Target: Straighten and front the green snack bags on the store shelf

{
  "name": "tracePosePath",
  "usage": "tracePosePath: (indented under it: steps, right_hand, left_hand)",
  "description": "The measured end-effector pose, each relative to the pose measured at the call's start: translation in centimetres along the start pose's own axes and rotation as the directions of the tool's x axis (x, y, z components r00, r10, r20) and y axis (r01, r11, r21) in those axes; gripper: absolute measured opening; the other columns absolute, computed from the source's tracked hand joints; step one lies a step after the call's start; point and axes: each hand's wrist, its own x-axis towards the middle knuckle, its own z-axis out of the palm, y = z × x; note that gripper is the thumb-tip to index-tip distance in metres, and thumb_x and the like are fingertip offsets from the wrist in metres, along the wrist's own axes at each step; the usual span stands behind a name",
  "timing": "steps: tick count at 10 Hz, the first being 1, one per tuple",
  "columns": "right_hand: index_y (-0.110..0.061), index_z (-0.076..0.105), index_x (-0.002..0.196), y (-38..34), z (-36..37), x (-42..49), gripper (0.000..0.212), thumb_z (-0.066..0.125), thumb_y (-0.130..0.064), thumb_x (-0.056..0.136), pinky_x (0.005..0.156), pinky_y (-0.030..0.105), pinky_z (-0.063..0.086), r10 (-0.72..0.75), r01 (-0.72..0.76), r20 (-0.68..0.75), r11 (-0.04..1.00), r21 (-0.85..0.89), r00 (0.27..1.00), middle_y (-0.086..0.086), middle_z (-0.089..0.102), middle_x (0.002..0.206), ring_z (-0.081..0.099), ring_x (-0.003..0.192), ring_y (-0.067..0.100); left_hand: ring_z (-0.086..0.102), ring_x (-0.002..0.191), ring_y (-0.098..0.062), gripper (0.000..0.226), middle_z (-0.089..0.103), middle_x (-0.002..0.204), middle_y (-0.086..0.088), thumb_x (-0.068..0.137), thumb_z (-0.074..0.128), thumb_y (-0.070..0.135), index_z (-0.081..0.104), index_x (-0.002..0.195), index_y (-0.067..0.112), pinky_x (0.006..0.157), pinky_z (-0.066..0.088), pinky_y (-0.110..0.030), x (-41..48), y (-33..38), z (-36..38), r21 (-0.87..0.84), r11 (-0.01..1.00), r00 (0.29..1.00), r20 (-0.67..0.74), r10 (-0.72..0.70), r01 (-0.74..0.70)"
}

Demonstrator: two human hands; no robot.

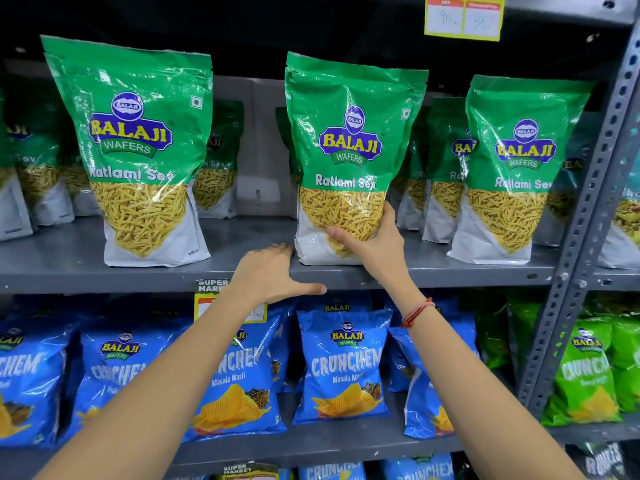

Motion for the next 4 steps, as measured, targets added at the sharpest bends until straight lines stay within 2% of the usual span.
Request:
tracePosePath:
  steps: [1, 3, 4]
  right_hand:
    - [-0.022, 0.031, 0.142, -0.3, -0.3, 0.0, 0.098, 0.084, -0.048, 0.063, 0.093, 0.021, 0.039, -0.002, 0.002, 0.018, 1.0, 0.012, 1.0, -0.009, 0.053, 0.125, 0.05, 0.111, 0.008]
    - [-0.021, 0.031, 0.143, -0.5, -0.6, -0.2, 0.099, 0.082, -0.049, 0.064, 0.095, 0.022, 0.04, 0.002, -0.002, 0.035, 1.0, -0.014, 0.999, -0.008, 0.054, 0.125, 0.052, 0.112, 0.008]
    - [-0.021, 0.03, 0.143, -0.6, -0.9, -0.6, 0.105, 0.077, -0.066, 0.06, 0.105, 0.032, 0.041, -0.04, 0.04, 0.002, 0.997, -0.062, 0.999, -0.007, 0.052, 0.132, 0.05, 0.121, 0.012]
  left_hand:
    - [0.057, 0.104, -0.021, 0.094, 0.062, 0.117, -0.002, 0.059, 0.043, 0.089, 0.051, 0.122, 0.019, 0.082, 0.044, -0.037, 0.0, 0.0, 0.0, 0.006, 1.0, 1.0, -0.004, 0.005, -0.005]
    - [0.053, 0.111, -0.023, 0.094, 0.057, 0.125, -0.004, 0.062, 0.048, 0.084, 0.047, 0.127, 0.016, 0.087, 0.042, -0.038, -0.1, -0.1, -0.5, -0.025, 1.0, 0.999, 0.052, 0.014, -0.013]
    - [0.034, 0.134, -0.023, 0.104, 0.036, 0.149, -0.008, 0.067, 0.05, 0.08, 0.029, 0.143, 0.013, 0.106, 0.03, -0.042, -0.1, -0.7, -1.4, -0.08, 0.997, 0.985, 0.171, 0.036, -0.023]
